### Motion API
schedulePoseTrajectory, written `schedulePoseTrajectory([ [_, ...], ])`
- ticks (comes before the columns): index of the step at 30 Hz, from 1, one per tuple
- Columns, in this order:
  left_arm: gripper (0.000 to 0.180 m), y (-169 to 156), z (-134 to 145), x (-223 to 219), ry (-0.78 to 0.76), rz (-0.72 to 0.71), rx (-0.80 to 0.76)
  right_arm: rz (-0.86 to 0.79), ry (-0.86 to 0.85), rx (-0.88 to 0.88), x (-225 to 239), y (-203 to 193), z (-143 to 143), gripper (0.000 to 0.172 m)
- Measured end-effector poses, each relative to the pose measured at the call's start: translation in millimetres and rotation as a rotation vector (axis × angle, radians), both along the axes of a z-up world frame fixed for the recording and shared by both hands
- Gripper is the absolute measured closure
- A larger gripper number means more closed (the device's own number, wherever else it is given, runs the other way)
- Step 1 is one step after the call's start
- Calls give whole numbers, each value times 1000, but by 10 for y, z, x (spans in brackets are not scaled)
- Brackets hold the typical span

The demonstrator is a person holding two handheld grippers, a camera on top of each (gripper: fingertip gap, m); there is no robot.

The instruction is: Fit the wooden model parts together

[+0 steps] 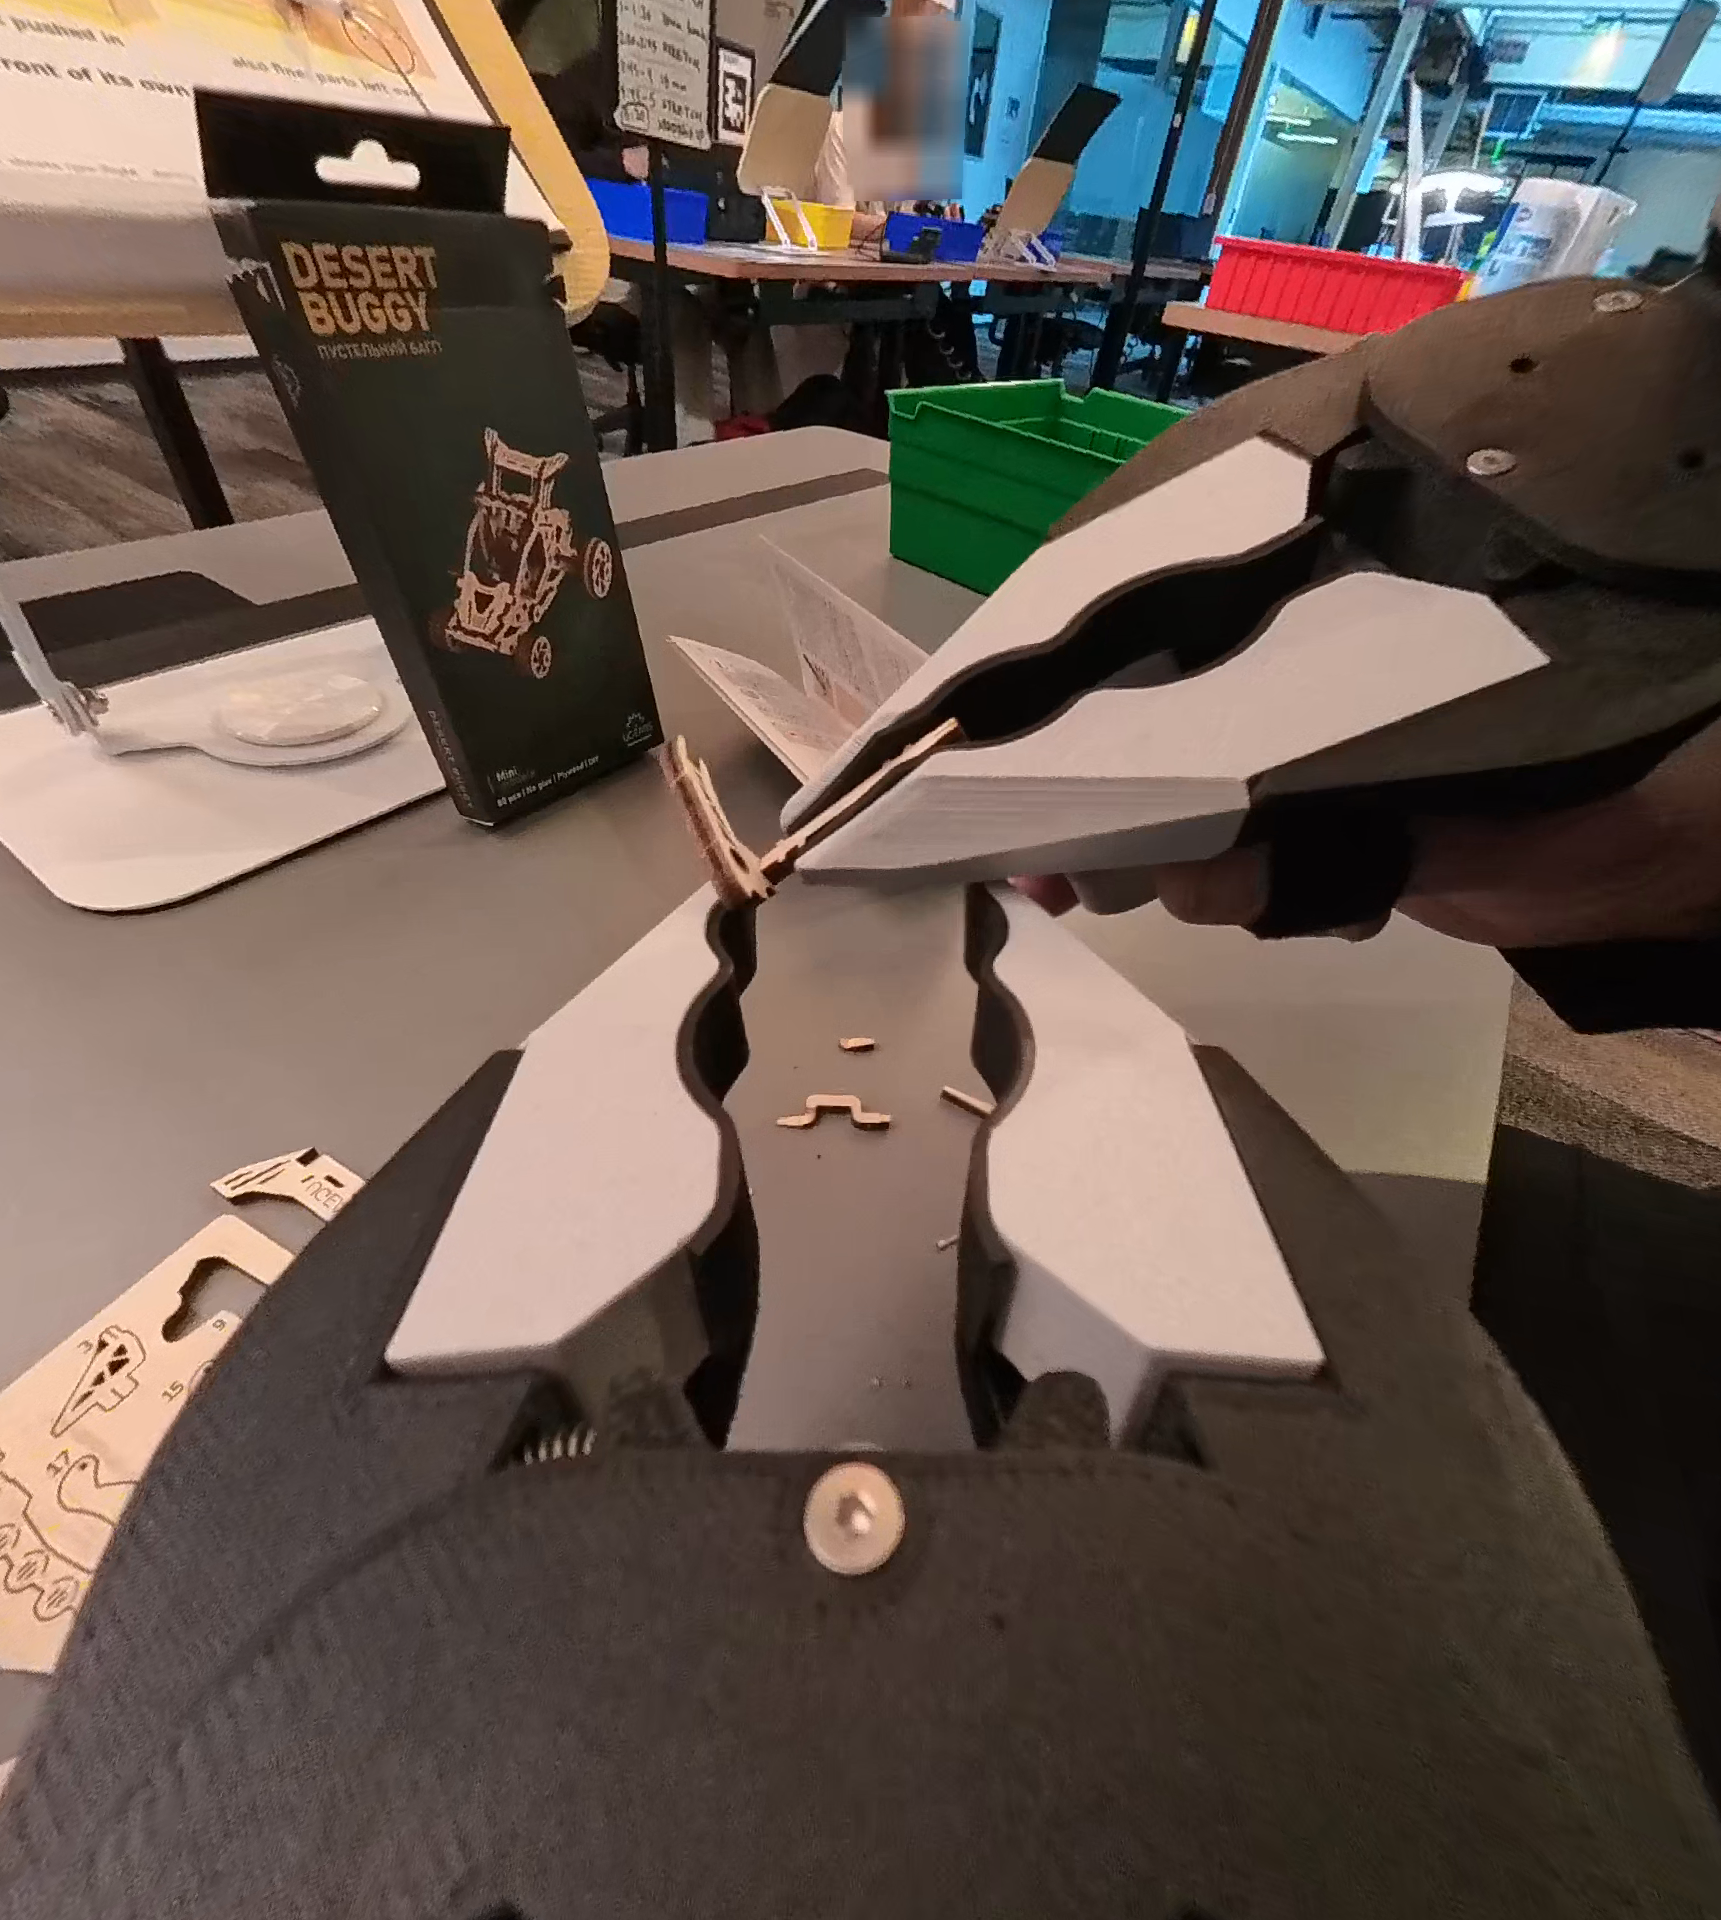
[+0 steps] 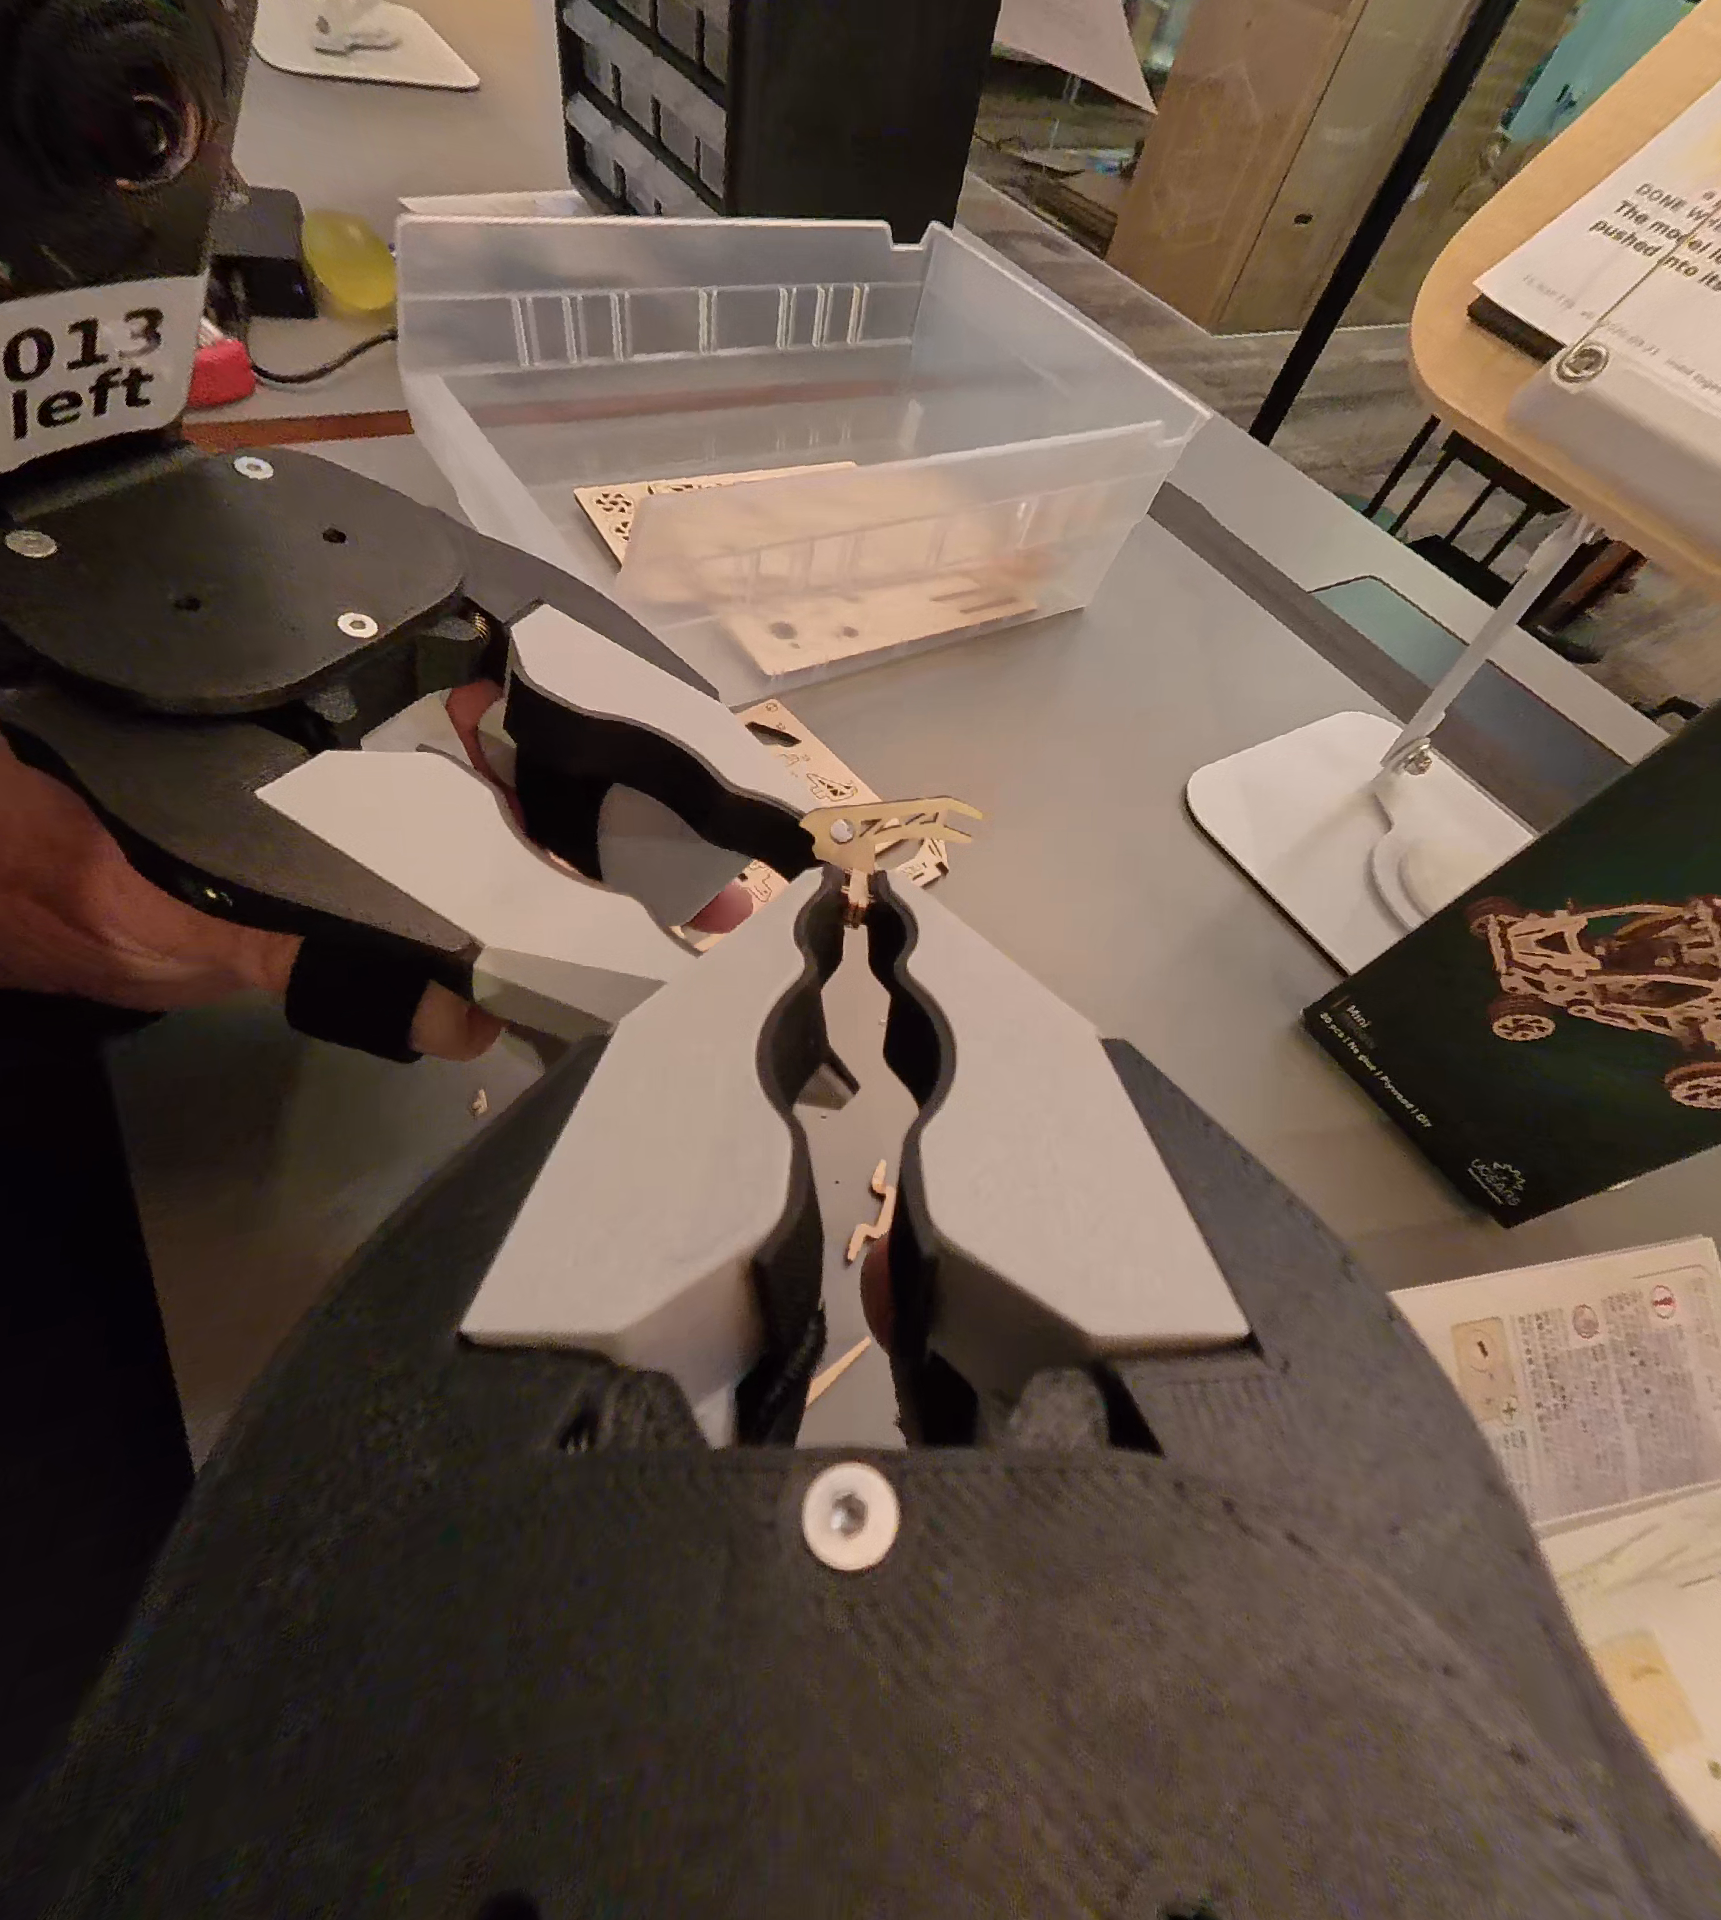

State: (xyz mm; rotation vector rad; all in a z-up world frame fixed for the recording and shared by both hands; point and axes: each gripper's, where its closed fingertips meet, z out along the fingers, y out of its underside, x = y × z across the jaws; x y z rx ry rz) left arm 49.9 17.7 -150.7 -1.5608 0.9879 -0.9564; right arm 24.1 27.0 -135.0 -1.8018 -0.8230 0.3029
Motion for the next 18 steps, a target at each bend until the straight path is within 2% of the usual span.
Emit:
schedulePoseTrajectory([
  [8, 152, 30, -5, -21, 37, 31, 63, 21, 51, -36, -6, -9, 11, 169],
  [18, 157, 6, 14, -36, 45, -23, 90, 66, 103, -60, -15, -34, 37, 168],
])
